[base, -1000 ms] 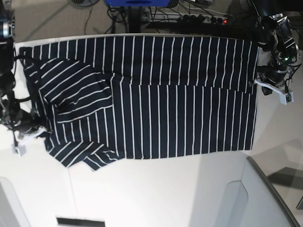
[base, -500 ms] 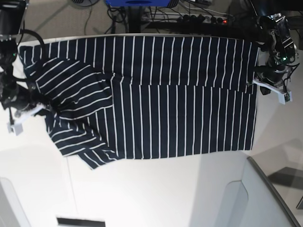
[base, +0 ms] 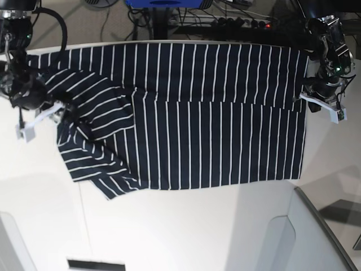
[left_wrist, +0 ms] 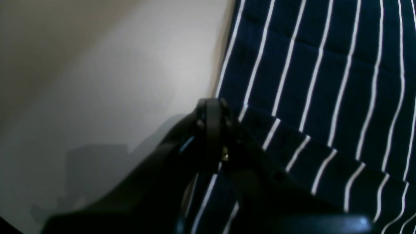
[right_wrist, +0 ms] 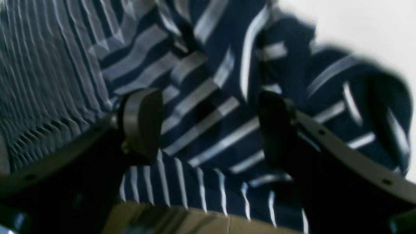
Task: Layout the t-shirt on the table in an organized manner, then fold the t-shirt properly
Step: 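Grasp the shirt fabric near the sleeve with the right gripper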
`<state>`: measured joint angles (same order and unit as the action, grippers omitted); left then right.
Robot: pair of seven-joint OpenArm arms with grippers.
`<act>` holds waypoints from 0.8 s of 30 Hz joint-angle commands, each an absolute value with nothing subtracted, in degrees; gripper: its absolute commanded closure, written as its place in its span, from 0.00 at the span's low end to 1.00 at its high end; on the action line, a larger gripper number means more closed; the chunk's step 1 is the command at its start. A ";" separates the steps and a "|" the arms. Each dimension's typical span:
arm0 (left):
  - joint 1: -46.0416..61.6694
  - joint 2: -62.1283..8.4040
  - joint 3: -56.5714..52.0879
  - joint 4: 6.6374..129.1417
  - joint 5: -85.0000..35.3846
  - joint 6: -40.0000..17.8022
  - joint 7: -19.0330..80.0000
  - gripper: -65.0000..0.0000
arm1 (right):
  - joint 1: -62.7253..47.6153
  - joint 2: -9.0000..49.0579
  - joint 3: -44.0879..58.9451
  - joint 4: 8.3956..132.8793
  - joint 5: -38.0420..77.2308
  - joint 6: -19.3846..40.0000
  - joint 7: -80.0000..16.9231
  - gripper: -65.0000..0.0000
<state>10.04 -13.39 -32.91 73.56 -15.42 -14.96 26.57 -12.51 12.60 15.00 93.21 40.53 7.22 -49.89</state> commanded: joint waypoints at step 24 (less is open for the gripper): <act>10.59 -14.81 -33.71 74.24 -15.78 -14.90 25.45 1.00 | 18.07 21.05 -0.13 46.90 41.19 7.43 -36.00 0.39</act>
<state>10.81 -13.72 -33.34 73.47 -15.40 -14.96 26.57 16.64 20.32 -0.36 46.37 40.93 7.42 -36.53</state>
